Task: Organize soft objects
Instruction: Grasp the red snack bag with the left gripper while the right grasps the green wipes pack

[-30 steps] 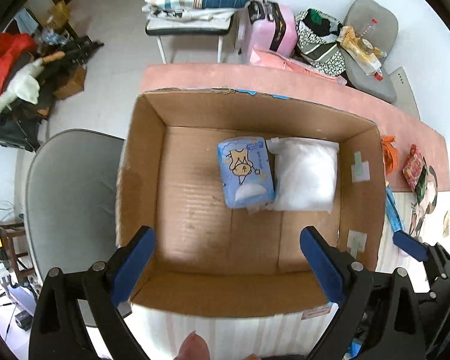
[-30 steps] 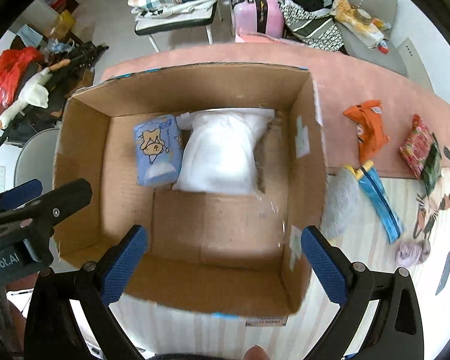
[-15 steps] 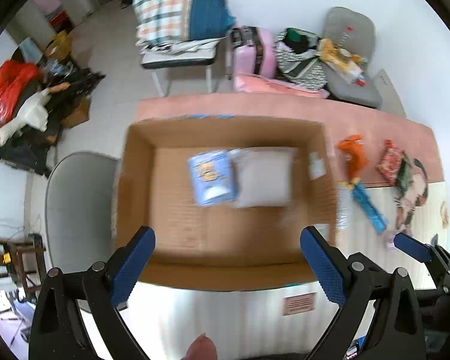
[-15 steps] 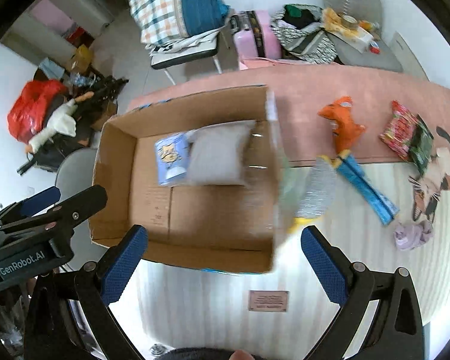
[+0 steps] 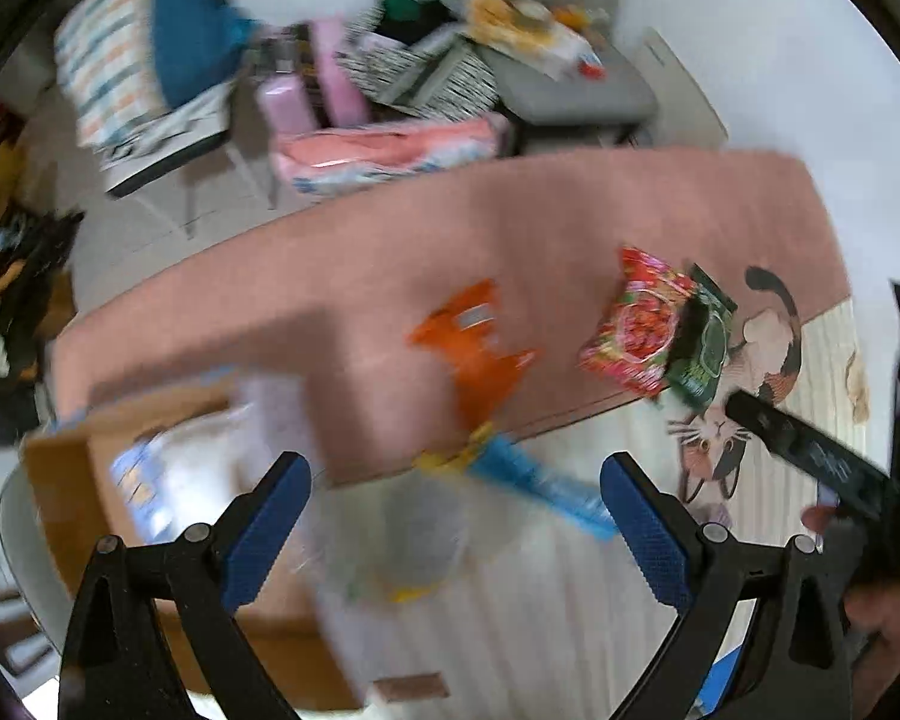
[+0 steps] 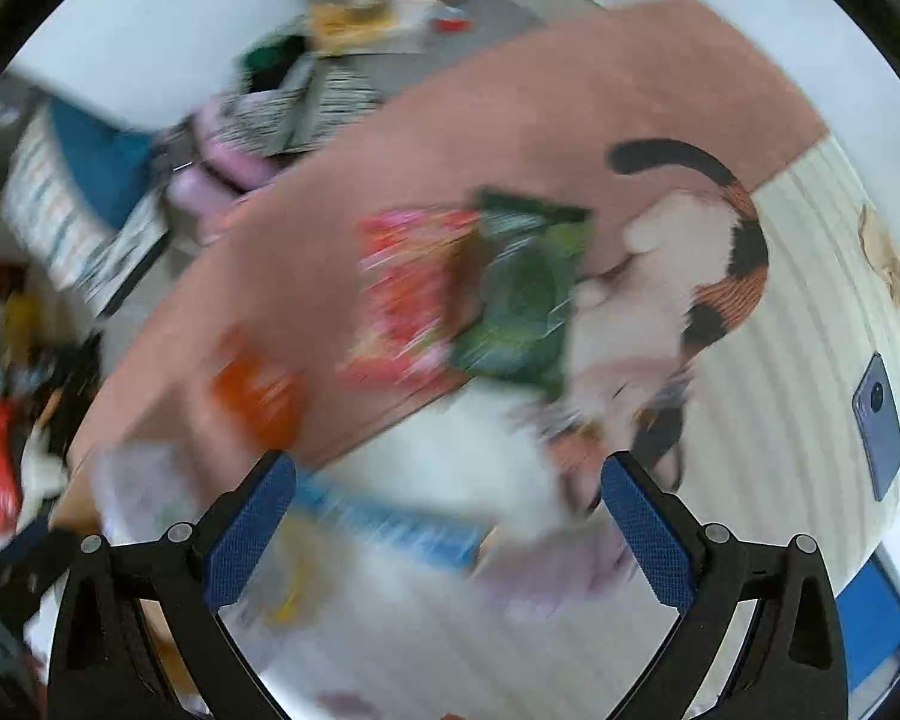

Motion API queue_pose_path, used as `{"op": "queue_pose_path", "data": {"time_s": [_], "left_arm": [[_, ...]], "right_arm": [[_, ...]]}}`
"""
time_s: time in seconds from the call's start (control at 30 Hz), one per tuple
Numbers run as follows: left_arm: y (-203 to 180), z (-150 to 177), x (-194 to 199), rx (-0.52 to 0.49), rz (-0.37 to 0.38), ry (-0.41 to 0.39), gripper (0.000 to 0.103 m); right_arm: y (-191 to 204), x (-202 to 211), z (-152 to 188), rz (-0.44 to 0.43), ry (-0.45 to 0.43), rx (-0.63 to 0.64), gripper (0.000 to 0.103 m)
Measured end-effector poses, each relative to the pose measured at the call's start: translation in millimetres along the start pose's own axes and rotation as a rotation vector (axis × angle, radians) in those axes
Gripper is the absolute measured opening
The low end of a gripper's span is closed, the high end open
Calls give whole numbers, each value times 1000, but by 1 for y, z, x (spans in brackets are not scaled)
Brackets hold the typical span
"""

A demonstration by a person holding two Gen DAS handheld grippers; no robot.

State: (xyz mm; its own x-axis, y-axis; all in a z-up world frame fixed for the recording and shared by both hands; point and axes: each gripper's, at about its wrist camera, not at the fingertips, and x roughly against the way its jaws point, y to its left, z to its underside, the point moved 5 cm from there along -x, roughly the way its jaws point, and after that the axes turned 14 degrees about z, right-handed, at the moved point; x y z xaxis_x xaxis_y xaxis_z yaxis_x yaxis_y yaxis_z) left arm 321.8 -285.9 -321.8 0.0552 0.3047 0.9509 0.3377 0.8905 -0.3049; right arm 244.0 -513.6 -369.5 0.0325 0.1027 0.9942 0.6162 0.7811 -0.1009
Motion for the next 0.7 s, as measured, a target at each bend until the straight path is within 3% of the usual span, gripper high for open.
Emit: {"op": "queue_pose_path", "data": {"time_s": [0.1, 0.23, 0.27, 0.37, 0.4, 0.6, 0.7], "left_arm": [[-24, -29, -37, -49, -46, 43, 97], [-43, -53, -78, -80, -65, 104, 97], [-45, -58, -86, -78, -58, 117, 97], [-58, -70, -109, -78, -22, 163, 97], [-63, -73, -117, -81, -13, 179, 97], [-94, -82, -165, -115, 40, 287, 97], [-103, -83, -190, -126, 35, 347, 97]], "right_arm": [[-9, -49, -37, -8, 87, -29, 92], [-11, -90, -56, 5, 148, -27, 88], [-13, -99, -57, -3, 169, -22, 77], [-19, -106, -56, 9, 170, 28, 58], [-24, -106, -56, 31, 164, 52, 57], [-64, -114, -46, 55, 210, 113, 58], [-76, -119, -46, 71, 207, 126, 74]]}}
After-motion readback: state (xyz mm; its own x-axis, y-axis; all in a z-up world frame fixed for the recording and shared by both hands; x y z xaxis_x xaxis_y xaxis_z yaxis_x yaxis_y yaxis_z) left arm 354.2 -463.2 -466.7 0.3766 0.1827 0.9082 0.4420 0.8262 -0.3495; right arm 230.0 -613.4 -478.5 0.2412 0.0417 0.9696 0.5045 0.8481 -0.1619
